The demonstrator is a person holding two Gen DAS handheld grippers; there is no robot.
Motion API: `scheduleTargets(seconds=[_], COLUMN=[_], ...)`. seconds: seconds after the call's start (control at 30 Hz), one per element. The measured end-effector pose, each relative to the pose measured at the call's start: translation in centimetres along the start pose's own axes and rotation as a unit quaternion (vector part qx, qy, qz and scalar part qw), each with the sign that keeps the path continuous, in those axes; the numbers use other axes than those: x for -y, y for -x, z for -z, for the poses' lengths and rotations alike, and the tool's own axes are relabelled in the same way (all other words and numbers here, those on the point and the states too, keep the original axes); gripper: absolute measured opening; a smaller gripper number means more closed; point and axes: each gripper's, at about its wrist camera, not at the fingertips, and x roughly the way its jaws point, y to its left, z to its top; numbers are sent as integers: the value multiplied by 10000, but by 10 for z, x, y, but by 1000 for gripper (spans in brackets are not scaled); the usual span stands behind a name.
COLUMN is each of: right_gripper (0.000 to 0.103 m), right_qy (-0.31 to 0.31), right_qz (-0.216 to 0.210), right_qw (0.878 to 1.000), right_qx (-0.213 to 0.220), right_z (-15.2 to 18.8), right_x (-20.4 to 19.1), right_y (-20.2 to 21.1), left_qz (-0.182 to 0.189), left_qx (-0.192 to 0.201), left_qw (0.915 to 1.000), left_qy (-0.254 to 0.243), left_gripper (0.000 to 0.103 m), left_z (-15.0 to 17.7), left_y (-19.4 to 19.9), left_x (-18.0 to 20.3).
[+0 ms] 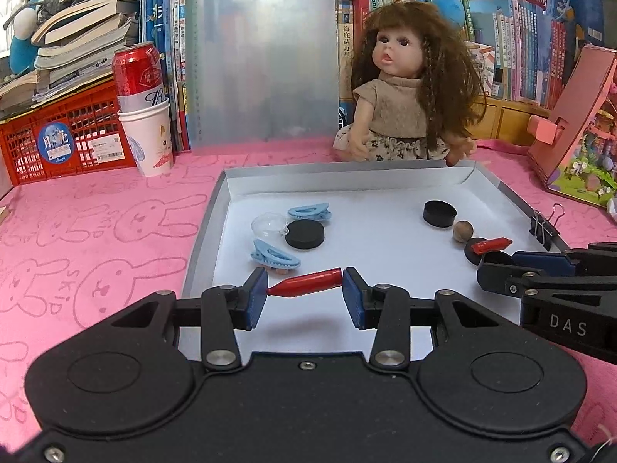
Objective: Organize rigid objects
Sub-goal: 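Carry the red marker and black lid over the tray, then lower both held objects into the tray and open both grippers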
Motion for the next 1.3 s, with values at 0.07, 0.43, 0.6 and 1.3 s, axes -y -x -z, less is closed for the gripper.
scheduleTargets(seconds=[0.07,0.43,0.6,1.3], right_gripper=[37,37,38,62], right_qy=[1,10,44,91], right_qz=[10,100,133,172], right_qw=[10000,9999,9999,9998], right_qx=[-9,-88,-80,103], right_z=[-2,-7,-8,-12], right_x=[0,-3,-5,-10], right_y=[-3,-20,-22,-15], left_qz=[-25,-96,-108,-109], left_qx=[15,-103,-139,-136], left_qw=[10000,9999,9998,9998], left_qy=[-6,-33,-20,-50], left_gripper=[40,40,40,51], left_z=[-2,-7,-5,-4], left_y=[-3,-22,-26,-22], left_x=[0,0,1,2])
